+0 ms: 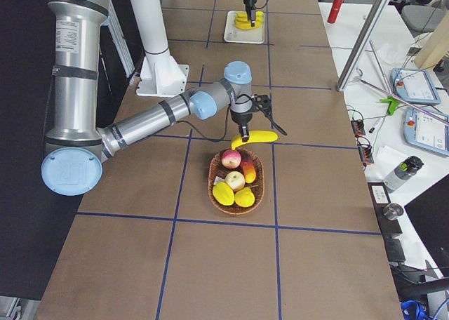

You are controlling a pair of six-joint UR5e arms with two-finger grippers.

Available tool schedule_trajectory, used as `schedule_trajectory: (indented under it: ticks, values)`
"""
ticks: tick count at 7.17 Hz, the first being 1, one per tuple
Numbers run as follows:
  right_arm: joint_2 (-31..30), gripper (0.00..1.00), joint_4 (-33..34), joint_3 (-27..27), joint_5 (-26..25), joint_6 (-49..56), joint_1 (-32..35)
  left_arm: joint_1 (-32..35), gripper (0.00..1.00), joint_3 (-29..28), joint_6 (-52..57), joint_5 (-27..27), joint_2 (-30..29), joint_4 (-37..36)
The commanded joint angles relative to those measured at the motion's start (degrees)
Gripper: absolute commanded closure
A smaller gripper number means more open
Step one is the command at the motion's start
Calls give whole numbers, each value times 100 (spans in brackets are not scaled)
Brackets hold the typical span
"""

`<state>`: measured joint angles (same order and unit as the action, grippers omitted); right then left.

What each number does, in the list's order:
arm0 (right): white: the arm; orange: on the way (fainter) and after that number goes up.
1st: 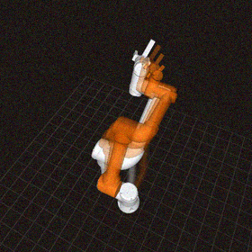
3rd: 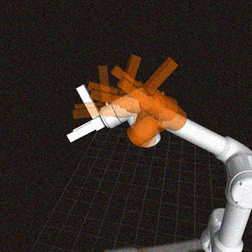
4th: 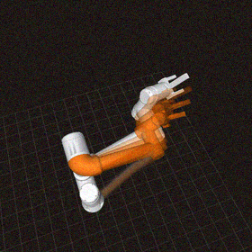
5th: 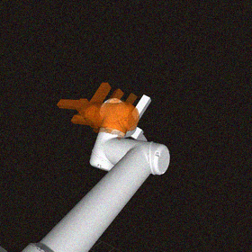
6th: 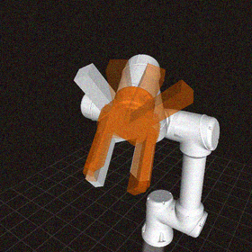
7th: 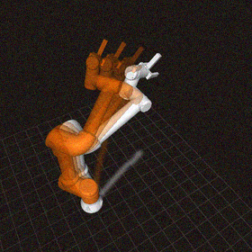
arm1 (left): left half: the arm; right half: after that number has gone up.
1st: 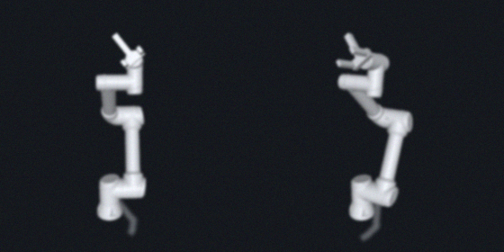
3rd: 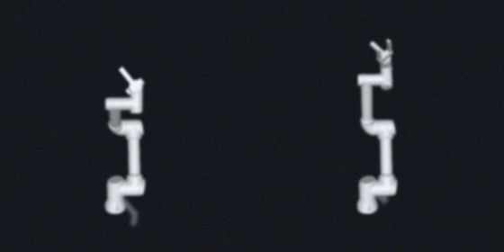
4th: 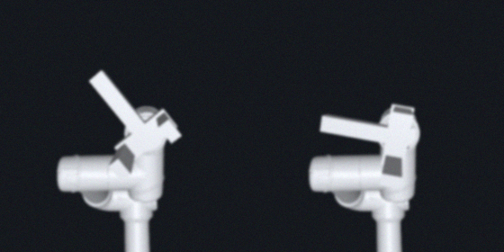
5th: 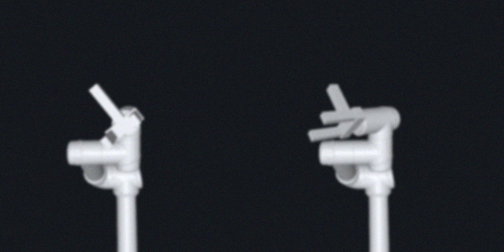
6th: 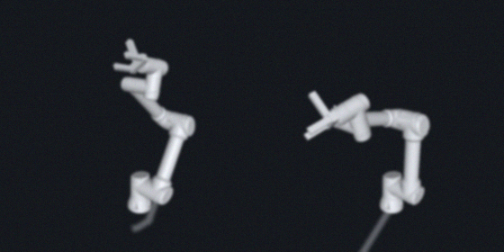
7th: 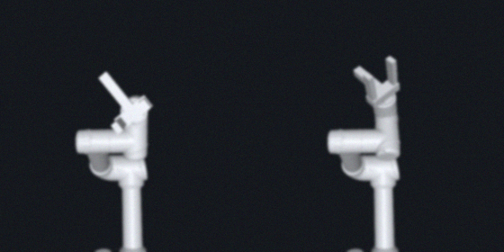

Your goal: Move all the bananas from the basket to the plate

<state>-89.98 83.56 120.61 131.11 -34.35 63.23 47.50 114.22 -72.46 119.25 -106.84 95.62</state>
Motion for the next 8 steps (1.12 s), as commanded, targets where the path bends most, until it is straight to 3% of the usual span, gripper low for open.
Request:
schedule_trajectory:
  ticks: [1, 2, 3, 4, 5, 8]
  values:
    - [1127, 99, -85, 41, 511, -1690, -308, -12, 1, 100, -257, 19, -126, 36]
    - [1384, 99, -703, 50, 459, -2612, -702, -56, 1, 92, -791, 45, -275, 271]
    - [1596, 99, -1675, 42, -211, -3891, -1263, -204, 1, 39, -1353, 37, -311, 987]
    - [1650, 99, -2312, 50, -1210, -4583, -2017, -249, 1, -22, -1994, 46, -312, 1838]
    - [1677, 99, -2544, 59, -1890, -4624, -2608, -285, 1, -49, -2418, 46, -312, 2482]
    - [2046, 99, -2599, 33, -1993, -4607, -3341, -635, 1, -84, -2923, 46, -960, 2848]
